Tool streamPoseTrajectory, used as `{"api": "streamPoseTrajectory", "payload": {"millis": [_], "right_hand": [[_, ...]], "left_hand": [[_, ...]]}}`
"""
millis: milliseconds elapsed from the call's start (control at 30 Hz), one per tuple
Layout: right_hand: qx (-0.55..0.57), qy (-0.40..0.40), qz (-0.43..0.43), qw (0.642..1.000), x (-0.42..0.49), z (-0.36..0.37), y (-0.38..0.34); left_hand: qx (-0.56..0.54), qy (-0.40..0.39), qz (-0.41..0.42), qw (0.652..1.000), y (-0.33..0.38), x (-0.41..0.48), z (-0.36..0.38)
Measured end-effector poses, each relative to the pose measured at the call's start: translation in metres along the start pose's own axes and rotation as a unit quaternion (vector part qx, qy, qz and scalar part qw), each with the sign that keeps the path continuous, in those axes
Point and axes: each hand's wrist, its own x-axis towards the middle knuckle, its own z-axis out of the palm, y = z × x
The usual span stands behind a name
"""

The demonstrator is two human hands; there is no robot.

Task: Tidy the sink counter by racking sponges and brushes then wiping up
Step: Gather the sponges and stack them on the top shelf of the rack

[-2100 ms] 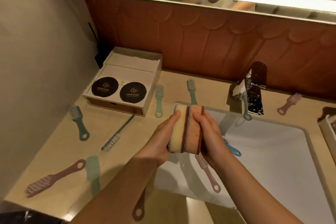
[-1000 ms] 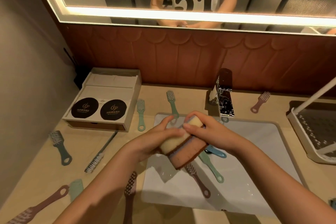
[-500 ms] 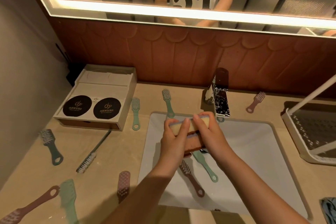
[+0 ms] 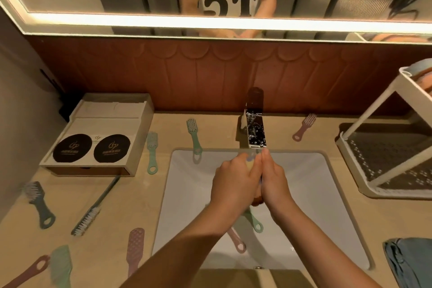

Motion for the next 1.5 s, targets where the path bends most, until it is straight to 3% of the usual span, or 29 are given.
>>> {"api": "streamPoseTrajectory", "payload": {"millis": [533,767,967,1067,1233,1400,1500], "right_hand": [[0.057,0.033,0.027,0.997,0.021,-0.111,0.008],[0.047,0.011,-0.022,0.999,0.032,-0.157,-0.004],[0.024,-0.056,-0.078,0.995,0.035,-0.194,-0.029],[-0.005,-0.104,-0.109,0.989,0.037,-0.217,-0.044],[-0.065,-0.209,-0.113,0.969,0.035,-0.253,-0.062],[-0.043,-0.124,-0.187,0.974,0.034,-0.282,-0.082],[0.002,-0.087,-0.197,0.977,0.031,-0.303,-0.095]], "left_hand": [[0.051,-0.014,0.064,0.997,0.087,0.002,0.077],[0.067,0.043,0.125,0.989,0.128,0.003,0.097],[0.095,0.098,0.15,0.979,0.157,0.009,0.096],[0.012,0.118,0.09,0.989,0.168,0.018,0.085],[-0.151,0.087,0.019,0.985,0.185,0.033,0.067],[-0.331,-0.052,-0.022,0.942,0.216,0.03,0.061],[-0.351,-0.106,0.004,0.93,0.232,0.034,0.062]]}}
